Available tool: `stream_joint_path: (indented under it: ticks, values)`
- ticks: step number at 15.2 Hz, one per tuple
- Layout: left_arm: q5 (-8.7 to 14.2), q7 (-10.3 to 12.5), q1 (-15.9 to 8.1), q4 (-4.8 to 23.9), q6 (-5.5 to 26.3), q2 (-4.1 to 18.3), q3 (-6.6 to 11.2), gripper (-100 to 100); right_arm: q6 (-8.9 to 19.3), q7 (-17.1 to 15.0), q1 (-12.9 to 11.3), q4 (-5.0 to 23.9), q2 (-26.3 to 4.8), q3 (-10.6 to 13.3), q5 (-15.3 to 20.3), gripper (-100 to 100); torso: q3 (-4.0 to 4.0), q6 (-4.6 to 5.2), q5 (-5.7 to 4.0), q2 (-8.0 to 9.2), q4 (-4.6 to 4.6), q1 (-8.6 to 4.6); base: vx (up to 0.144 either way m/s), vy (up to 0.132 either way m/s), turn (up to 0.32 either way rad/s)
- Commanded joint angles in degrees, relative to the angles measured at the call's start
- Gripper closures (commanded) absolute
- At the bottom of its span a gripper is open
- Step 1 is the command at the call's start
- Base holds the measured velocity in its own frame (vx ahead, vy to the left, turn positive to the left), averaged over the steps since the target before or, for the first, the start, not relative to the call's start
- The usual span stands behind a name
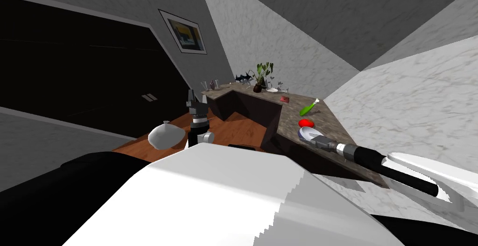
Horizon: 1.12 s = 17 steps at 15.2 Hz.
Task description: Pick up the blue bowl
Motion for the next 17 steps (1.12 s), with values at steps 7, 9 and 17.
stream_joint_path:
  ticks: [7, 9, 17]
  values:
    - [0.0, 0.0, 0.0, 0.0, 0.0, 0.0, 0.00, 0, -1.8, 3.0, 5.2, 4.3, -9.7, 3.5, 5.5, -100, 0.01, -0.01, 0.01, 0.02, 0.00, 0.06, 0.047, 0.042, 0.107]
    - [0.0, 0.0, 0.0, 0.0, 0.0, 0.0, 0.00, 0, -2.2, 3.5, 6.2, 5.2, -11.4, 4.3, 6.6, -100, 0.01, 0.00, 0.01, 0.02, 0.00, 0.04, 0.044, 0.037, 0.071]
    - [0.0, 0.0, 0.0, 0.0, 0.0, 0.0, 0.00, 0, -3.7, 5.4, 10.0, 8.3, -17.5, 8.0, 11.1, -100, 0.06, 0.02, -0.01, 0.10, 0.02, -0.01, 0.038, 0.029, 0.074]
